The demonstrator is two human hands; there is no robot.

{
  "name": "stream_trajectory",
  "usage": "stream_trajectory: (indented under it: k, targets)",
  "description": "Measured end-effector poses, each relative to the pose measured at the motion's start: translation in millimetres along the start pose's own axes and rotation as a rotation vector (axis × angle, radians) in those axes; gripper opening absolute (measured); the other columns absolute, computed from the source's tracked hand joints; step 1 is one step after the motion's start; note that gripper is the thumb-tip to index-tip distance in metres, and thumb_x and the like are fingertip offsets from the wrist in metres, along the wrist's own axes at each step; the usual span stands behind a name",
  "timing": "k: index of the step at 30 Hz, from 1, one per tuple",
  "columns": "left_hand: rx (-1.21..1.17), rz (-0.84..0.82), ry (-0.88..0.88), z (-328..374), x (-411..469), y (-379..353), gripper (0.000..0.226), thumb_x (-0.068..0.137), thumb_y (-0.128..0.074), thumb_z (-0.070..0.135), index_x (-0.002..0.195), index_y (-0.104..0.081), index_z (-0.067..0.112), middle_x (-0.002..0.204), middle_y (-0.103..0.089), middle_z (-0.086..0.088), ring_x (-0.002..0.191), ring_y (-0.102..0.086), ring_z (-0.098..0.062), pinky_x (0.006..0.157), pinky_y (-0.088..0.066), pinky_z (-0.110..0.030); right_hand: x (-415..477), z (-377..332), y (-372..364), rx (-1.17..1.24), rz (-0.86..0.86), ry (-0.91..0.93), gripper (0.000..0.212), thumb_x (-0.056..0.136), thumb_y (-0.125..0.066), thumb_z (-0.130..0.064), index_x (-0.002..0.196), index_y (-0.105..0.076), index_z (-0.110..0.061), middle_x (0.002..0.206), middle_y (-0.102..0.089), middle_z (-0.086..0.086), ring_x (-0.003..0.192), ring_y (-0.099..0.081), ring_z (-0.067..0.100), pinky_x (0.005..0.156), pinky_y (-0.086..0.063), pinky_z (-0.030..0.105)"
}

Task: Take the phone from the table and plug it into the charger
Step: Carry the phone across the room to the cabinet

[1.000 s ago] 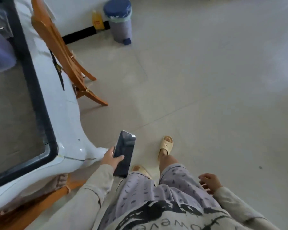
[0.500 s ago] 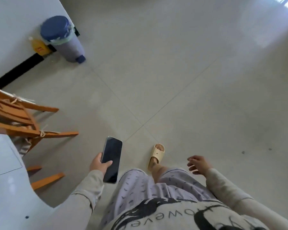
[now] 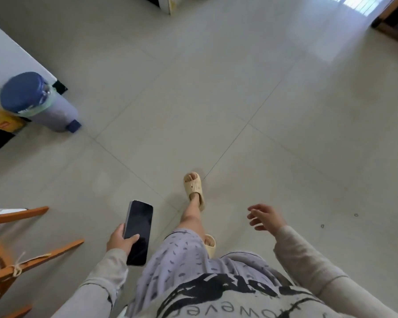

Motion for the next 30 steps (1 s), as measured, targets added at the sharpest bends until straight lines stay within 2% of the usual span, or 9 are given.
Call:
stream_trajectory:
  k: [5,7,11,13,15,18,22,27,30]
  targets:
    - [0.062,-0.033,-0.014,96.5,55.1,4.8,0.047,0.080,-0.064,0.003,0.124,-0.050,-0.007,0.127,-0.058,-0.026,0.117,-0.054,-0.042,0.101,-0.041,-0.047,35.7,-39.9,24.6,0.067,0.070,-0.106,0.030,0.093,-0.040,-0.001,0.118,-0.053,0.010,0.067,-0.053,0.004,0.054,-0.049,0.015,0.048,-0.039,0.021]
    - [0.082,-0.052,-0.026,142.7,72.9,7.4,0.049,0.081,-0.064,0.004,0.127,-0.049,-0.005,0.130,-0.057,-0.024,0.119,-0.052,-0.041,0.102,-0.040,-0.046,43.8,-54.4,35.6,0.082,0.097,-0.152,0.030,0.092,-0.040,0.000,0.117,-0.053,0.011,0.067,-0.053,0.006,0.055,-0.048,0.017,0.050,-0.038,0.024]
    - [0.105,-0.101,-0.127,248.7,101.7,8.5,0.025,0.080,-0.063,0.003,0.104,-0.055,-0.001,0.119,-0.063,-0.024,0.108,-0.058,-0.038,0.084,-0.042,-0.036,64.2,-82.9,56.5,0.132,0.153,-0.214,0.030,0.092,-0.040,0.001,0.116,-0.053,0.012,0.066,-0.052,0.008,0.054,-0.047,0.018,0.050,-0.035,0.024]
    - [0.104,-0.118,-0.200,302.2,114.6,7.5,0.019,0.079,-0.063,0.002,0.091,-0.050,0.007,0.115,-0.065,-0.023,0.105,-0.059,-0.037,0.078,-0.038,-0.031,74.1,-99.0,66.7,0.172,0.170,-0.233,0.029,0.092,-0.041,0.000,0.116,-0.053,0.012,0.066,-0.052,0.008,0.054,-0.046,0.019,0.050,-0.034,0.024]
    - [0.105,-0.126,-0.248,348.2,125.2,5.3,0.019,0.079,-0.064,0.003,0.093,-0.052,0.006,0.114,-0.065,-0.023,0.105,-0.060,-0.037,0.080,-0.040,-0.032,84.1,-113.0,79.3,0.201,0.197,-0.247,0.029,0.092,-0.041,0.001,0.115,-0.054,0.013,0.066,-0.051,0.009,0.053,-0.046,0.019,0.051,-0.034,0.024]
    - [0.068,-0.146,-0.307,406.0,137.5,1.2,0.019,0.077,-0.064,0.000,0.093,-0.053,0.003,0.112,-0.065,-0.026,0.104,-0.060,-0.040,0.090,-0.046,-0.041,102.1,-137.3,97.9,0.253,0.207,-0.246,0.024,0.092,-0.041,0.000,0.109,-0.056,0.007,0.066,-0.051,0.009,0.054,-0.045,0.019,0.051,-0.033,0.024]
    - [0.056,-0.143,-0.340,464.9,156.2,-10.5,0.020,0.077,-0.064,-0.001,0.088,-0.049,0.006,0.110,-0.066,-0.027,0.102,-0.061,-0.041,0.090,-0.046,-0.043,138.3,-177.7,129.1,0.303,0.213,-0.239,0.013,0.092,-0.041,-0.001,0.097,-0.053,-0.002,0.067,-0.051,0.008,0.054,-0.046,0.018,0.052,-0.035,0.025]
    - [0.026,-0.102,-0.266,516.9,183.8,-29.0,0.018,0.079,-0.063,-0.001,0.089,-0.050,0.004,0.113,-0.065,-0.026,0.103,-0.060,-0.040,0.090,-0.046,-0.042,196.8,-249.6,176.5,0.296,0.174,-0.192,0.012,0.092,-0.040,-0.001,0.095,-0.052,-0.003,0.066,-0.051,0.007,0.054,-0.045,0.018,0.051,-0.035,0.024]
    - [0.047,-0.053,-0.170,541.4,197.0,-37.2,0.016,0.080,-0.063,0.000,0.089,-0.049,0.001,0.113,-0.064,-0.026,0.103,-0.060,-0.041,0.087,-0.046,-0.041,228.4,-303.9,212.0,0.230,0.143,-0.162,0.012,0.092,-0.040,0.000,0.096,-0.052,-0.002,0.065,-0.050,0.007,0.049,-0.049,0.016,0.042,-0.040,0.019]
Point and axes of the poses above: each hand's wrist, its own x-axis towards the middle knuckle, its own y-axis out of the back of the hand, z = x × y, the point moved 6 cm from there along x, towards the middle knuckle
